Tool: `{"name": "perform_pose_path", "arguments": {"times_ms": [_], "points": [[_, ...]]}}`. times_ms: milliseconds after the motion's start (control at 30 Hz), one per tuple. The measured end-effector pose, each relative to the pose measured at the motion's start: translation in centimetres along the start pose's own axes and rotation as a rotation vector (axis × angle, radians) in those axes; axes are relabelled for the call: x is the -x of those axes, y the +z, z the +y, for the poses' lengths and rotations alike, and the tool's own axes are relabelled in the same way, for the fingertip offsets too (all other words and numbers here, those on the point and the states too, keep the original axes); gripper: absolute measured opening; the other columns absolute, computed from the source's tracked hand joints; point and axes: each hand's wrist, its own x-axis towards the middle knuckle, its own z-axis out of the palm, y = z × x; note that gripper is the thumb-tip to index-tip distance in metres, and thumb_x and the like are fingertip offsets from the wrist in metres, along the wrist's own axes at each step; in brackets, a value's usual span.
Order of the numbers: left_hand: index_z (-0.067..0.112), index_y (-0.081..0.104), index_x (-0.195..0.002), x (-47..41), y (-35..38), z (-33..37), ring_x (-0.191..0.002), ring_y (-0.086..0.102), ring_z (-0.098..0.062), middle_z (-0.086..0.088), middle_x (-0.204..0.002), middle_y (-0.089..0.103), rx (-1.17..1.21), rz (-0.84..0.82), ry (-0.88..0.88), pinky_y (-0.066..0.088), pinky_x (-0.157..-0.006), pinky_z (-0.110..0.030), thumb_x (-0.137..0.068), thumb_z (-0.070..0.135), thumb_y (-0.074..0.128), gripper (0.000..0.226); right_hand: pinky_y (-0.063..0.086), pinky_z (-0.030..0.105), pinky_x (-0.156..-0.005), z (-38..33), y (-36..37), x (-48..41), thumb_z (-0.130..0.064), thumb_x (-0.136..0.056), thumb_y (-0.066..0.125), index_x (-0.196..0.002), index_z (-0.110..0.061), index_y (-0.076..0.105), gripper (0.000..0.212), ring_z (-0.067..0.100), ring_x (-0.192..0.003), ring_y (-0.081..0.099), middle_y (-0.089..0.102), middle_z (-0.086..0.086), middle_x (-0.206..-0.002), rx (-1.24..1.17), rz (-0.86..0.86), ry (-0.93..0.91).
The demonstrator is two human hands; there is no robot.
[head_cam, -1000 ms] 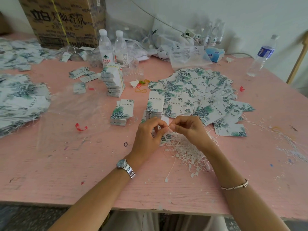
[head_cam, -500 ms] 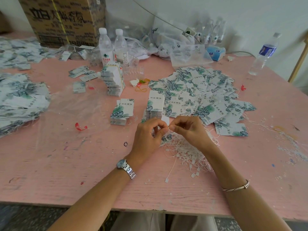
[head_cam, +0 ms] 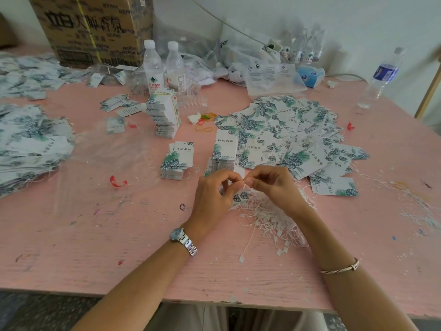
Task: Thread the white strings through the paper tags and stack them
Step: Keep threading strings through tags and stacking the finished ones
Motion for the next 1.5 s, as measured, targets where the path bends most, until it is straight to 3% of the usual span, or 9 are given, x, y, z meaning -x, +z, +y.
{"name": "perform_pose_path", "arguments": {"times_ms": [200,433,633,767,933,1033,1167,1367,1500], "points": [[0.016,0.076,-0.100,-0.4,0.0,0.6,-0.088,0.064,-0.018,0.005,-0.097,0.073,-0.056,0.083,0.013,0.049,-0.082,-0.049,-0.095,0.030,0.066,0.018,0.043,0.013,-0.064,0.0,-0.2,0.0,-0.014,-0.091,0.069,-0.087,-0.008,0.071,0.007,0.005,-0.063,0.053,0.064,-0.007,-0.069,-0.188,0.029,0.071],[0.023,0.072,-0.113,-0.3,-0.7,1.0,-0.099,0.064,-0.015,0.017,-0.102,0.072,-0.079,0.077,-0.116,0.039,-0.097,-0.049,-0.101,0.039,0.034,0.043,0.042,0.026,-0.074,-0.2,-0.9,0.0,-0.016,-0.090,0.066,-0.087,-0.015,0.071,0.006,0.019,-0.075,0.052,0.068,0.005,-0.078,-0.439,0.070,0.088],[0.021,0.068,-0.122,-0.3,-0.6,1.0,-0.074,0.064,-0.013,-0.003,-0.094,0.071,0.209,-0.115,-0.268,0.054,-0.060,-0.043,-0.096,0.029,0.042,0.038,0.047,0.022,-0.073,-0.8,-1.0,-0.1,-0.006,-0.090,0.058,-0.077,-0.016,0.071,0.020,0.014,-0.069,0.055,0.068,0.004,-0.075,-0.606,0.117,0.090],[0.042,0.066,-0.111,-0.4,-1.0,1.1,-0.098,0.066,-0.008,0.008,-0.103,0.071,0.358,-0.197,-0.401,0.051,-0.082,-0.027,-0.087,0.031,0.053,0.029,0.049,0.020,-0.070,-0.7,-1.5,-0.3,-0.008,-0.092,0.056,-0.080,-0.012,0.067,0.016,0.012,-0.068,0.055,0.067,0.003,-0.076,-0.712,0.195,0.100],[0.031,0.069,-0.111,-0.5,-1.1,1.1,-0.092,0.069,-0.016,-0.002,-0.098,0.076,0.449,-0.197,-0.385,0.055,-0.081,-0.030,-0.091,0.014,0.069,0.026,0.049,0.018,-0.065,0.1,-2.4,-0.5,-0.008,-0.094,0.057,-0.081,-0.014,0.066,0.018,0.010,-0.068,0.055,0.067,0.001,-0.078,-0.786,0.282,0.099],[0.025,0.070,-0.109,-0.6,-1.0,1.2,-0.095,0.068,-0.031,-0.014,-0.102,0.074,0.436,-0.199,-0.394,0.053,-0.088,-0.048,-0.092,0.008,0.070,0.023,0.049,0.017,-0.064,0.4,-2.5,-0.6,-0.011,-0.093,0.060,-0.082,-0.015,0.067,0.014,0.009,-0.067,0.055,0.066,0.001,-0.079,-0.789,0.336,0.106],[0.016,0.071,-0.105,-0.5,-0.9,1.2,-0.089,0.068,-0.024,-0.010,-0.097,0.074,0.477,-0.215,-0.406,0.053,-0.087,-0.051,-0.091,0.008,0.071,0.016,0.048,0.017,-0.064,0.5,-2.4,-0.6,-0.011,-0.092,0.062,-0.088,-0.013,0.069,0.009,0.008,-0.068,0.054,0.066,0.000,-0.080,-0.741,0.405,0.130],[0.011,0.069,-0.101,-0.6,-0.8,1.0,-0.093,0.070,-0.019,-0.010,-0.101,0.075,0.663,-0.080,-0.451,0.056,-0.084,-0.030,-0.085,0.020,0.073,0.019,0.042,0.020,-0.065,0.6,-1.8,-0.6,-0.010,-0.087,0.065,-0.097,-0.005,0.067,0.012,0.012,-0.067,0.045,0.066,0.003,-0.079,-0.555,0.403,0.160],[0.013,0.067,-0.096,-0.8,-0.8,0.8,-0.081,0.068,-0.003,0.006,-0.086,0.075,0.716,0.033,-0.438,0.052,-0.070,-0.014,-0.087,0.015,0.072,0.010,0.042,0.019,-0.066,0.7,-1.2,-0.3,-0.009,-0.091,0.067,-0.101,-0.011,0.072,0.011,0.007,-0.066,0.050,0.065,-0.003,-0.078,-0.263,0.360,0.110]]}}
